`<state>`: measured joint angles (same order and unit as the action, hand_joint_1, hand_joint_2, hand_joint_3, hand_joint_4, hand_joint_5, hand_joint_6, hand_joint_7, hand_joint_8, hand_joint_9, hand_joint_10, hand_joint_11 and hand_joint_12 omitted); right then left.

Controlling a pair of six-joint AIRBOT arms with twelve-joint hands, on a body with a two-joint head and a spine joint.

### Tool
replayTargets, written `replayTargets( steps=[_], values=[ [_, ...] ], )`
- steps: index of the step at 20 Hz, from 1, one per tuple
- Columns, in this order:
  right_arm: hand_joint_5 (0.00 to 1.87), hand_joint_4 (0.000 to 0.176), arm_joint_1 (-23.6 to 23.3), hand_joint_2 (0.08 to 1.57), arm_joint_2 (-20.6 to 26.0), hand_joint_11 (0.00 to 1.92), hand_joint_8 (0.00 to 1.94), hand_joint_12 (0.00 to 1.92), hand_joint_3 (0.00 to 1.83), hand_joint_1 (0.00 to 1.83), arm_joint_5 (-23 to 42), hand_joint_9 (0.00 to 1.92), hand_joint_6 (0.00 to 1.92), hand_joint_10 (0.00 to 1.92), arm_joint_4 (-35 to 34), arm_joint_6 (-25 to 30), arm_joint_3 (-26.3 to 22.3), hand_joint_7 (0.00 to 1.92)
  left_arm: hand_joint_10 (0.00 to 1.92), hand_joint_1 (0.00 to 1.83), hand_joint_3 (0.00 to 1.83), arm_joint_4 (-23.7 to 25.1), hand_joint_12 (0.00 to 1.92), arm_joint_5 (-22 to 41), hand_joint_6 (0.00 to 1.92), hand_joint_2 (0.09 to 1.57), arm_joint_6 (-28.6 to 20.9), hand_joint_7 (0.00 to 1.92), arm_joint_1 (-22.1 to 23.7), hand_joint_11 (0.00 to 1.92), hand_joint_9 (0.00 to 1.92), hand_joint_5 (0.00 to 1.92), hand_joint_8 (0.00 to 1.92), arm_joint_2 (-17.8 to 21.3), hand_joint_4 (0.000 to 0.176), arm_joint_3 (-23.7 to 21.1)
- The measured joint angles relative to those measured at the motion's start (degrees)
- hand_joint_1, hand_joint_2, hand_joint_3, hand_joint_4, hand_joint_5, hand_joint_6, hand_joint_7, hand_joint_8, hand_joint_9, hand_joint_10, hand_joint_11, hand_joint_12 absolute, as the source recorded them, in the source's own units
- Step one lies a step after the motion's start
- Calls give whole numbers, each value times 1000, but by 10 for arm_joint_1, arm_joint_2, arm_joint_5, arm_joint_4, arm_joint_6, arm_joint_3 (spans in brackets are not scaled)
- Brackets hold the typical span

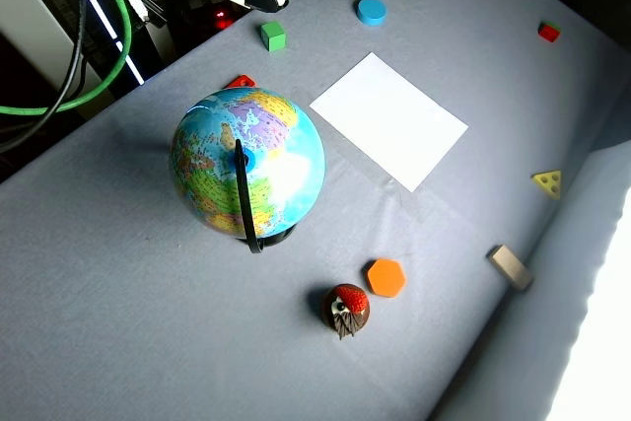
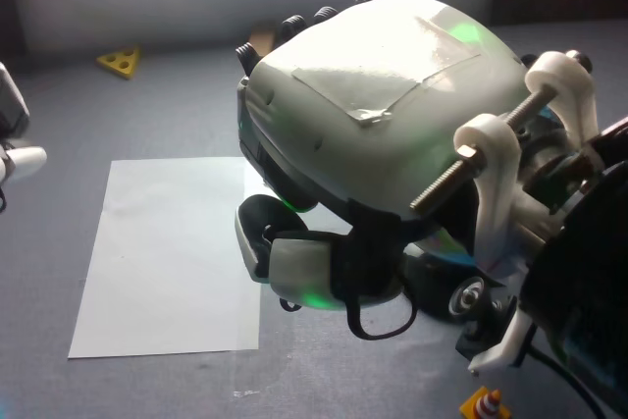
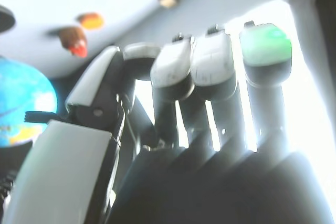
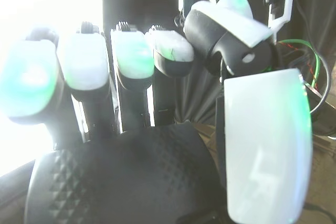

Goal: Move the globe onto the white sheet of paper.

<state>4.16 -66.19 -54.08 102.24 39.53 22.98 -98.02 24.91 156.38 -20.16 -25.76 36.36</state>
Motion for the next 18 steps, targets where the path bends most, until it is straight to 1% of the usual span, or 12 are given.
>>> replayTargets(
  steps=[2, 3, 4, 6, 8, 10, 13, 16, 17, 18],
  values=[
    [122, 0, 0, 1034, 0, 0, 90, 131, 259, 0, -3, 94, 156, 68, -1, -4, 0, 168, 69, 0, 144, 12, 184, 1, 65, 1136, 0, 81, 6, 0, 65, 96, 51, 5, 0, 5],
    [150, 0, 3, 1096, 1, 0, 29, 81, 129, 0, -7, 102, 90, 41, -2, -4, 0, 194, 30, 0, 64, 16, 139, 2, 26, 1175, 2, 92, 8, 0, 74, 109, 17, 7, 0, 8],
    [183, 0, 4, 1136, 0, 0, 4, 106, 38, 0, -8, 116, 35, 18, -5, -3, 0, 219, 8, 0, 16, 17, 158, 4, 5, 1192, 2, 97, 10, 0, 78, 114, 2, 8, 0, 8],
    [186, 0, 4, 1140, 1, 0, 6, 107, 26, 0, -9, 129, 27, 19, 2, -2, 0, 232, 7, 0, 8, 26, 182, 3, 1, 1195, 3, 99, 11, 0, 87, 110, 1, 8, 0, 8],
    [177, 0, 9, 1141, 3, 0, 0, 114, 23, 0, -11, 130, 20, 18, 7, -2, 0, 215, 6, 0, 6, 20, 184, 3, 1, 1195, 2, 99, 11, 0, 88, 110, 1, 8, 0, 8],
    [187, 0, 12, 1143, 4, 0, 0, 117, 21, 0, -13, 130, 22, 16, -9, -5, 0, 210, 5, 0, 6, 26, 184, 4, 0, 1195, 3, 100, 11, 0, 89, 109, 1, 8, 0, 8],
    [204, 0, 11, 1144, 15, 0, 0, 118, 19, 0, -10, 132, 26, 15, -1, -8, -1, 209, 5, 0, 5, 29, 185, 4, 0, 1196, 2, 100, 11, 0, 90, 108, 1, 8, 0, 8],
    [207, 0, 12, 1145, 63, 0, 0, 120, 18, 0, 14, 132, 26, 15, 2, -7, -3, 210, 5, 0, 5, 40, 185, 4, 0, 1196, 3, 100, 6, 0, 90, 107, 1, 8, 0, 16],
    [207, 0, 22, 1145, 104, 0, 0, 120, 18, 0, 47, 132, 26, 15, 27, 23, -3, 210, 5, 0, 5, 47, 185, 0, 0, 1196, 0, 100, 6, 0, 90, 107, 1, 8, 0, 21],
    [206, 0, 37, 1145, 134, 0, 1, 121, 17, 0, 74, 138, 25, 16, 70, 75, -2, 210, 2, 0, 5, 55, 183, -3, 0, 1197, -8, 91, 3, 0, 85, 103, 0, 8, 0, 24]
  ],
)
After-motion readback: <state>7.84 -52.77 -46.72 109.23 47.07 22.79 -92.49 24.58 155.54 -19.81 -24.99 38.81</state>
